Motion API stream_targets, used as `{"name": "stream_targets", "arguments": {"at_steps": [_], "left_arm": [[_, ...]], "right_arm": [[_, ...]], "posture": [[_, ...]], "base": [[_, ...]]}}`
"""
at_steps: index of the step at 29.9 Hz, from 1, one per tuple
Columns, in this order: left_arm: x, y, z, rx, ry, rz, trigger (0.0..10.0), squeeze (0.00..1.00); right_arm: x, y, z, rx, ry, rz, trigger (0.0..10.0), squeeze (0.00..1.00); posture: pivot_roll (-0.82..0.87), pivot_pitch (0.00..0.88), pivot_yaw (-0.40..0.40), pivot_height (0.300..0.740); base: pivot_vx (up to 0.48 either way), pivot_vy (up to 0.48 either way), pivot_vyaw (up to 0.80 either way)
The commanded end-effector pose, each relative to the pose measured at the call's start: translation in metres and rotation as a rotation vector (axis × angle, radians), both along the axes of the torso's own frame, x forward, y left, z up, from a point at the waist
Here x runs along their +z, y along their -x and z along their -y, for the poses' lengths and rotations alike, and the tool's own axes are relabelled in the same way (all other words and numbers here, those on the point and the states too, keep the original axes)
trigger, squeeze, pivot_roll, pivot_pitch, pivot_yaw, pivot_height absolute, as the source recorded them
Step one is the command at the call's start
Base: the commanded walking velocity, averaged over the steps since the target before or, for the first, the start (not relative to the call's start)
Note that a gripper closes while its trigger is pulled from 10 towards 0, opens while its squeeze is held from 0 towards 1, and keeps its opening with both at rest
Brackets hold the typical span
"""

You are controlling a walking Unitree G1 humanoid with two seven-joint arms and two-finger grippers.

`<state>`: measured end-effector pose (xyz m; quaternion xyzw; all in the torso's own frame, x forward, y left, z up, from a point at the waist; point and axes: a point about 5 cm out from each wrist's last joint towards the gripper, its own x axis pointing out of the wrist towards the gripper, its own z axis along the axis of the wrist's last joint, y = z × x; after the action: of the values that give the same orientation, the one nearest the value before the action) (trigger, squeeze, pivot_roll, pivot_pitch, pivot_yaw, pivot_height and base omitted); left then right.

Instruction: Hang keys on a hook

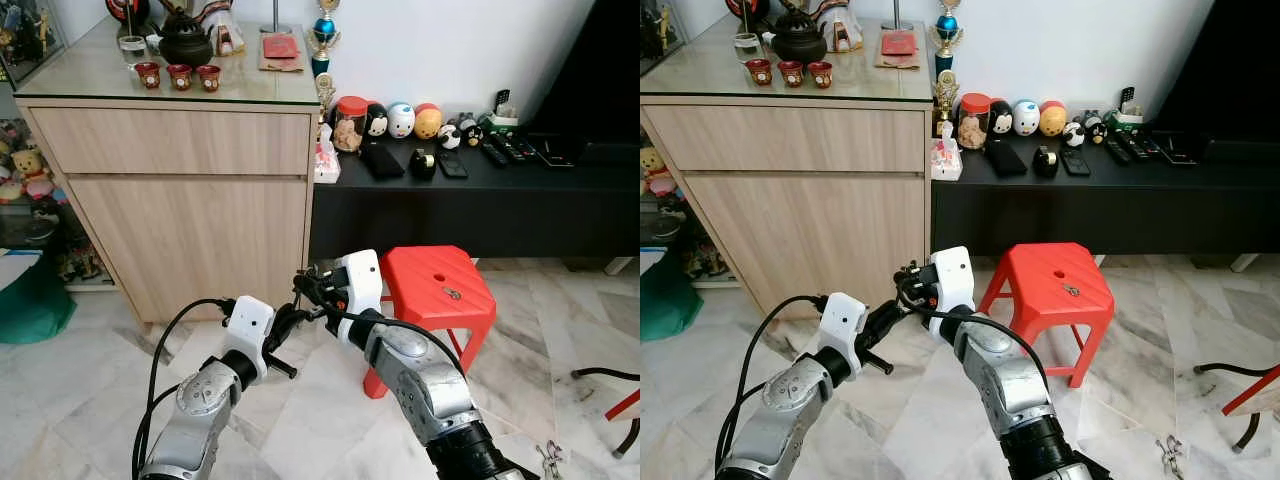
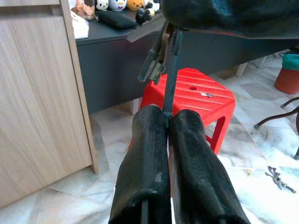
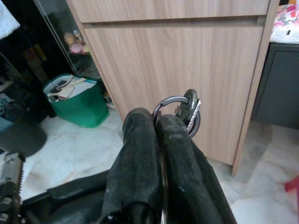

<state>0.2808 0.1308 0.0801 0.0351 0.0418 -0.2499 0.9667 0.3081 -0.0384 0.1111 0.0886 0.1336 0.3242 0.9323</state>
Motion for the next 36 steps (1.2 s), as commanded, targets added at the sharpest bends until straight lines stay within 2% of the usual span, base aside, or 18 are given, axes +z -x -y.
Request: {"name": "stream_targets", "arguments": {"at_steps": [1,13,24,29,36], "left_arm": [[0.002,0.001,-0.01,0.045,0.009,0.002,0.0,0.0],[0.002,0.001,-0.014,0.074,0.026,0.006,0.0,0.0],[0.009,0.001,-0.015,0.07,0.091,0.014,0.0,0.0],[0.009,0.002,-0.012,0.054,0.099,0.008,0.0,0.0],[0.009,0.002,-0.011,0.051,0.101,0.005,0.0,0.0]], "right_arm": [[-0.002,-0.007,0.019,-0.075,0.038,0.01,10.0,0.0],[-0.01,-0.004,0.04,-0.125,0.061,-0.017,10.0,0.0],[-0.017,-0.007,0.056,-0.155,0.099,-0.034,10.0,0.0],[-0.017,-0.009,0.06,-0.164,0.105,-0.034,10.0,0.0],[-0.017,-0.008,0.058,-0.158,0.107,-0.034,10.0,0.0]], "posture": [[0.09,0.0,-0.115,0.74],[0.09,0.0,-0.12,0.74],[0.09,0.0,-0.125,0.74],[0.09,0.0,-0.126,0.74],[0.09,0.0,-0.127,0.74]], "base": [[0.0,0.0,0.0],[0.0,0.0,0.0],[0.0,0.0,0.0],[0.0,0.0,0.0],[0.0,0.0,0.0]]}}
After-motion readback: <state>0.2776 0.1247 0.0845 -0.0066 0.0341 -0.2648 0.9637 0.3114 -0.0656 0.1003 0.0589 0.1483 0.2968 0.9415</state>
